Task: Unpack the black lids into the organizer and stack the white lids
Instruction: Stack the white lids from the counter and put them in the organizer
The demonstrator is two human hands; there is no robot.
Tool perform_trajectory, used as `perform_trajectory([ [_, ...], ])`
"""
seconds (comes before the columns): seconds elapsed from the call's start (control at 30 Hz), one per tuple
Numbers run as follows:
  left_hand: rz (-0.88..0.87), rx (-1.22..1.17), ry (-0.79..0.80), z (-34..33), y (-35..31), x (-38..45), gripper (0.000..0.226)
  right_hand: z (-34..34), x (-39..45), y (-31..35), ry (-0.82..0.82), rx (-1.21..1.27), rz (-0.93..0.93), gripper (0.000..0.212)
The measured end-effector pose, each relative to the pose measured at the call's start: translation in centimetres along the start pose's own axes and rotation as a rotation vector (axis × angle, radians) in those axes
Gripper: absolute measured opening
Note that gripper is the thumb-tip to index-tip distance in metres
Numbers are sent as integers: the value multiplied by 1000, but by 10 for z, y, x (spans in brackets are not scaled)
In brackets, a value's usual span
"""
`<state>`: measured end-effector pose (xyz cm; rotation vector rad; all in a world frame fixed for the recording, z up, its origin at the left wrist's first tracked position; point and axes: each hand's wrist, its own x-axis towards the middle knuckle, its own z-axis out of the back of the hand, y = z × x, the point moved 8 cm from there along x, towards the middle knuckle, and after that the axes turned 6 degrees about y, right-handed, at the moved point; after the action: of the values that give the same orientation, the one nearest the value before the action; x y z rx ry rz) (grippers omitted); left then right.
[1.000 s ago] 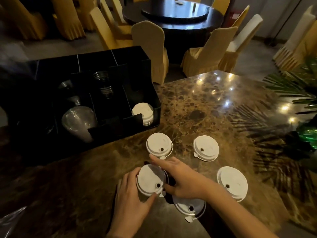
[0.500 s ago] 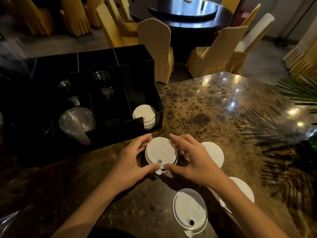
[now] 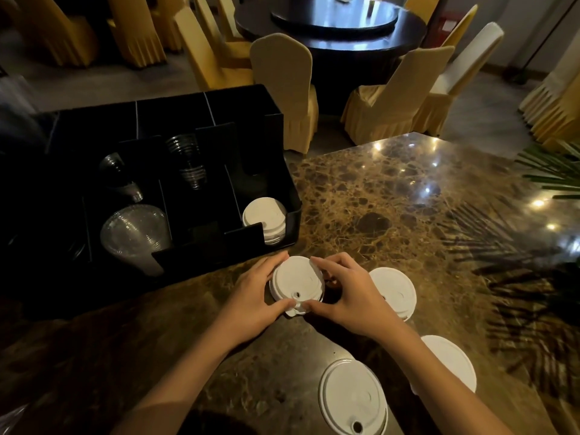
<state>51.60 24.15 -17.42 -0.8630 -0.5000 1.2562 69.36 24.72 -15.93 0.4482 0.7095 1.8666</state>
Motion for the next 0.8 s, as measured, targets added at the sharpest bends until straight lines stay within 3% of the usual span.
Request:
perform_trajectory([
  [0.57,18,32,-110,-2,8,-1,82,-8,16,-3,156,-1,-14,87],
  [0.8,-69,101,-133,-6,-2,-3,74,-3,16,-5,177,19,-24,84],
])
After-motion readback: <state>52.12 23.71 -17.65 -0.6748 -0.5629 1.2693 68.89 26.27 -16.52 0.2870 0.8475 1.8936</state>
